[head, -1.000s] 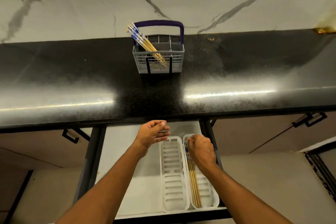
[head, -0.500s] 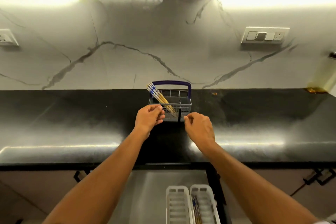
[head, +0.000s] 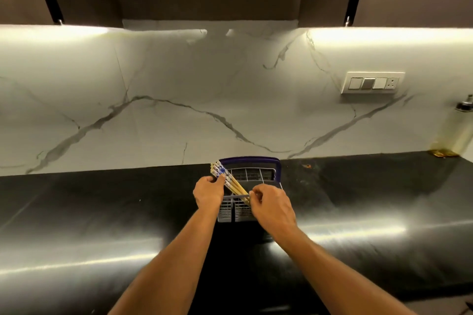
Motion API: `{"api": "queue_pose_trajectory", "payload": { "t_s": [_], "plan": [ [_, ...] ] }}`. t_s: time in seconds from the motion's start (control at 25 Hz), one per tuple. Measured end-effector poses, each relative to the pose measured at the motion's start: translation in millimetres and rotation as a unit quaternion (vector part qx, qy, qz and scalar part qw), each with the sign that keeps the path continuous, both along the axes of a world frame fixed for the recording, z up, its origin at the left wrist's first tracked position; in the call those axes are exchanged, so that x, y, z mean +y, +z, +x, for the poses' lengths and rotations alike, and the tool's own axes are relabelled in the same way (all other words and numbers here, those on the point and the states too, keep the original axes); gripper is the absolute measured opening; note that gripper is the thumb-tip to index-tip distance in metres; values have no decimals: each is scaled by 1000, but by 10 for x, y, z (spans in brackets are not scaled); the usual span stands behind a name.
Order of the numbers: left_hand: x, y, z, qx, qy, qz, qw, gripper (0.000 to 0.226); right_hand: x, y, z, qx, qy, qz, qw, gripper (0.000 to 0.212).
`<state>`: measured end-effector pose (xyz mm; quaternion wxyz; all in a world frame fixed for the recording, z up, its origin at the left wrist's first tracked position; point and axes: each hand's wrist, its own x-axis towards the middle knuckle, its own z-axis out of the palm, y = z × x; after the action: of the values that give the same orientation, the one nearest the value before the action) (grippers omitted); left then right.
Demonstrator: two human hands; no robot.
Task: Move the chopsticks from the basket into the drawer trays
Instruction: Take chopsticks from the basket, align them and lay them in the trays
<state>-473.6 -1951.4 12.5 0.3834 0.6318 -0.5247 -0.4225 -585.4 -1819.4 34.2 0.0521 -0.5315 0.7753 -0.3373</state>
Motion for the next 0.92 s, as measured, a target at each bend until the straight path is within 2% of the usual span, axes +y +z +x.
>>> {"api": "queue_pose_trajectory", "payload": {
  "t_s": [0.16,0.28,0.52,0.76,0.92],
  "plan": [
    [-177,-68,-44,10,41,-9,999,26,-116,-166,2,-14,-1,17,1000,20],
    [-221,-83,-44,-25,27,-27,999,30,-79,-300,-37,-34,-16,29,999,20],
    [-178,31,19,-28,18,-80,996,26,50,-378,-67,-87,-33,34,995,15],
    [36,506,109,-101,-27,-244,964,26,86,-136,-90,-118,-42,22,992,15],
    [184,1132,164,-93,-103,-341,930,20,140,192,-120,-143,-22,-11,989,20]
  ]
}}
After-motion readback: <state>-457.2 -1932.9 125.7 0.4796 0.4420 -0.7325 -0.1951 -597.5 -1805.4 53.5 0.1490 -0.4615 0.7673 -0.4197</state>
